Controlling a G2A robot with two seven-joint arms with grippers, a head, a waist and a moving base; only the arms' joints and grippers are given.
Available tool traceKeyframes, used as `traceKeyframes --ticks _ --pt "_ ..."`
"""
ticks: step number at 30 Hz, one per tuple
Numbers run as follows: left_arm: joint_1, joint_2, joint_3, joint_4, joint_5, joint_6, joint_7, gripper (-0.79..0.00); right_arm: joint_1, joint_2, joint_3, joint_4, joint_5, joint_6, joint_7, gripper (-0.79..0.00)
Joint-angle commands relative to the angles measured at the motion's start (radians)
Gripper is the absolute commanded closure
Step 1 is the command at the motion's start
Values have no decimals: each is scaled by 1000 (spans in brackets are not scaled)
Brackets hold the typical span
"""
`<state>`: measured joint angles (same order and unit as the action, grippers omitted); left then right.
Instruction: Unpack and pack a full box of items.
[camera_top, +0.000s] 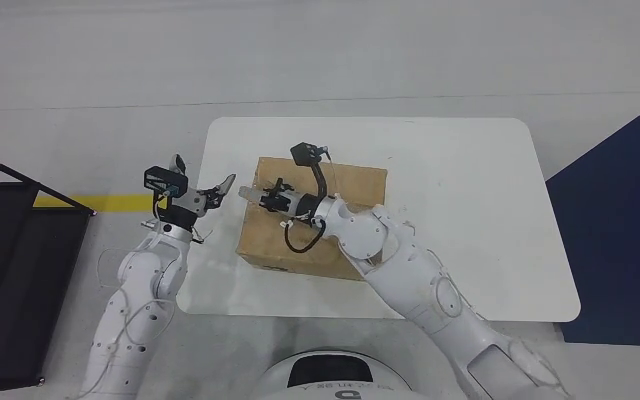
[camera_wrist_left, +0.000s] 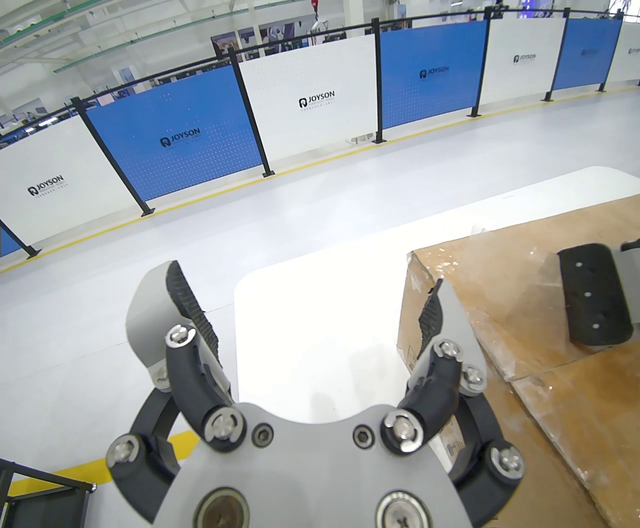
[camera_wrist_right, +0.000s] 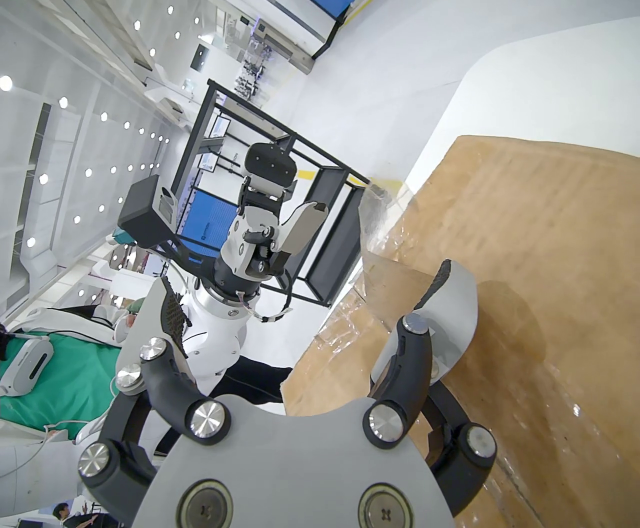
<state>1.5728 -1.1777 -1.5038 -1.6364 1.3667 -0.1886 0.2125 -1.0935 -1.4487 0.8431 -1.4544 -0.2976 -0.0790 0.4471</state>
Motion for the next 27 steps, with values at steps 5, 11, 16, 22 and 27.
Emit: traceKeyframes --ticks 5,11,16,22,27 --pt "19 2 -18 -42 18 18 1 -785 28 -11 -23 36 24 -32 10 -785" --pt "19 2 -18 -42 18 18 1 -785 61 -29 -53 93 77 -113 3 -785" --pt "19 2 -18 -42 18 18 1 -785 84 -44 -69 145 90 -199 -55 -785" --pt "9 -3 -7 -44 -34 30 -65 -785 77 -46 -55 161 97 -254 -86 -785" --pt "-89 -11 -6 -10 -223 31 -298 -785 67 -45 -49 158 88 -258 -83 -785"
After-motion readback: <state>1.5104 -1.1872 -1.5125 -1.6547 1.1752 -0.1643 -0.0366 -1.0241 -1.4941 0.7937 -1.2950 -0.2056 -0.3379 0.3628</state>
